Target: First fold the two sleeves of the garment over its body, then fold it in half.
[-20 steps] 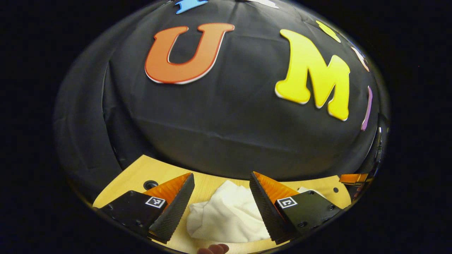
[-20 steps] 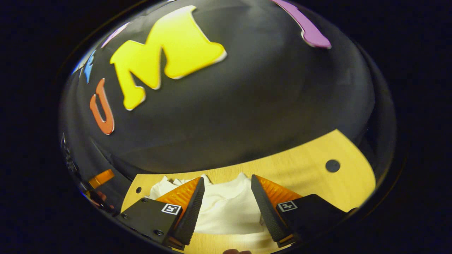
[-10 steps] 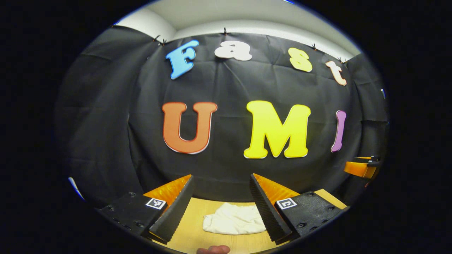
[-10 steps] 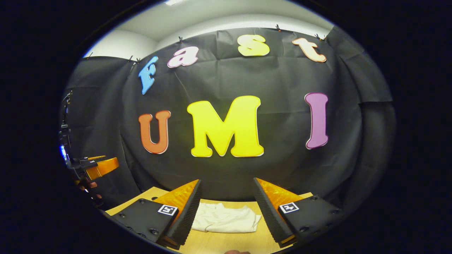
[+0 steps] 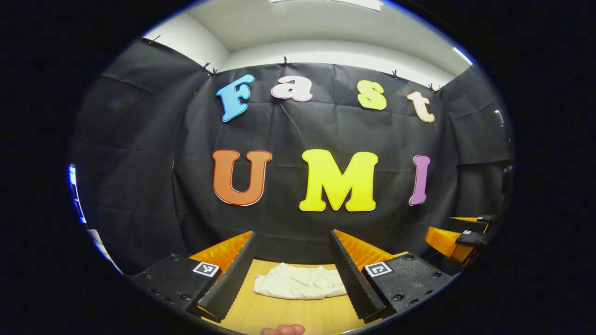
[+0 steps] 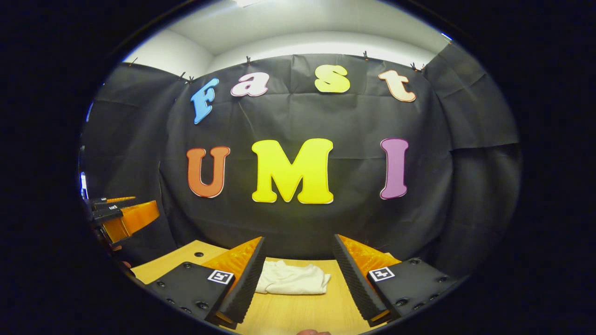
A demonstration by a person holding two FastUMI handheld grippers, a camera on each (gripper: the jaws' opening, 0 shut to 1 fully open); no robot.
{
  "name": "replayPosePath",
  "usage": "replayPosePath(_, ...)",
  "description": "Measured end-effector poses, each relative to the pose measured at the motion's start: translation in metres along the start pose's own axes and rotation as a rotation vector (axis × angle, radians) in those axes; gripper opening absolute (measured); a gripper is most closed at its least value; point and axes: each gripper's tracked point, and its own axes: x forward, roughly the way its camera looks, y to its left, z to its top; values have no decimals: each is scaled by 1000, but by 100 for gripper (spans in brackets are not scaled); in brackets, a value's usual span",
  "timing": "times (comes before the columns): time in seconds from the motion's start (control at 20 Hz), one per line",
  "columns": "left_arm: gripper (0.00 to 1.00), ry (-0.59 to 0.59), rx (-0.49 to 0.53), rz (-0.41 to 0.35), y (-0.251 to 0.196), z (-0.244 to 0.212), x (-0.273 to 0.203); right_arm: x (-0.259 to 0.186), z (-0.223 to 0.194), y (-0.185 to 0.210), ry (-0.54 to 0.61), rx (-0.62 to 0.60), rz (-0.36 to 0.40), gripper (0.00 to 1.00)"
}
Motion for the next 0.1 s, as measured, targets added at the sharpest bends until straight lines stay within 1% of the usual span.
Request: replayPosePath(0.1, 97, 11, -2, 1, -1, -8, -2, -9, -1, -2, -4, 21, -25, 89)
